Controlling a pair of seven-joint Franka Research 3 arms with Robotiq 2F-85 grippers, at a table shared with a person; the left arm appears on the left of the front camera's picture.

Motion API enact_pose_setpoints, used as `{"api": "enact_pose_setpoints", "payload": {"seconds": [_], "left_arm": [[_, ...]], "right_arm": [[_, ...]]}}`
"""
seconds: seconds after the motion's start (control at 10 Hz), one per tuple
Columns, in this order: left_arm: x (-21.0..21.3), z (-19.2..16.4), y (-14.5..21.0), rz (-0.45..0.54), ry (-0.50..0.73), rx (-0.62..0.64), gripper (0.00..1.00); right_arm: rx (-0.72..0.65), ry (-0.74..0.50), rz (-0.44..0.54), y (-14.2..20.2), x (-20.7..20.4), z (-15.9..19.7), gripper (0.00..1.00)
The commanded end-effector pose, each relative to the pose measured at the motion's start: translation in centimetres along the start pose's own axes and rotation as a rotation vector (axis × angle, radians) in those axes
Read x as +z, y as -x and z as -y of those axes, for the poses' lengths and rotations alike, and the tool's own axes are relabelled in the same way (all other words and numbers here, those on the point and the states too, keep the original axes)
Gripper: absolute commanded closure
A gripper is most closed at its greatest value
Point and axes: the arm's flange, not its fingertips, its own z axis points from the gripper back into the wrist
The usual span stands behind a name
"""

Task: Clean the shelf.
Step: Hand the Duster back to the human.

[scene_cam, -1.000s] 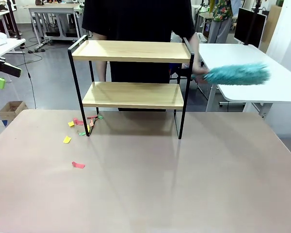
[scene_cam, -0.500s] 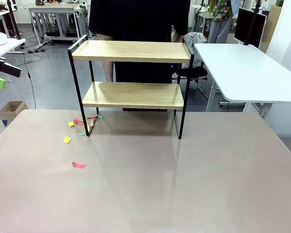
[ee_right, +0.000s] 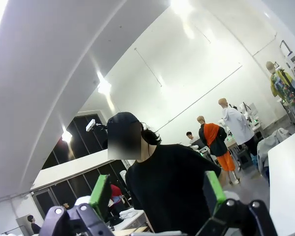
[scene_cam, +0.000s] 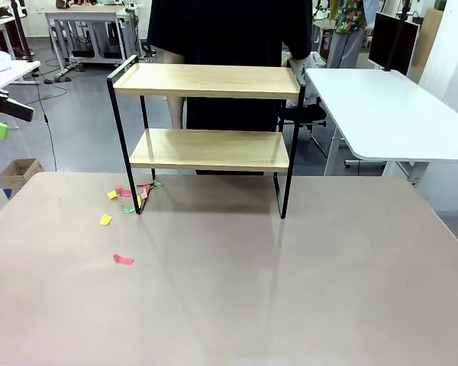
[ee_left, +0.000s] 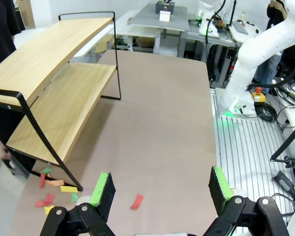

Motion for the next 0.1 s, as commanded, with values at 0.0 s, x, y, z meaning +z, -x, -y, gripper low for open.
{"api": "enact_pose_setpoints", "payload": {"seconds": [0.0], "left_arm": [[-0.05,0.0,-0.18,0.019,0.003,-0.011,0.0]], "right_arm": [[0.003,0.001,0.007,-0.03,0.03,-0.27,0.0]]}}
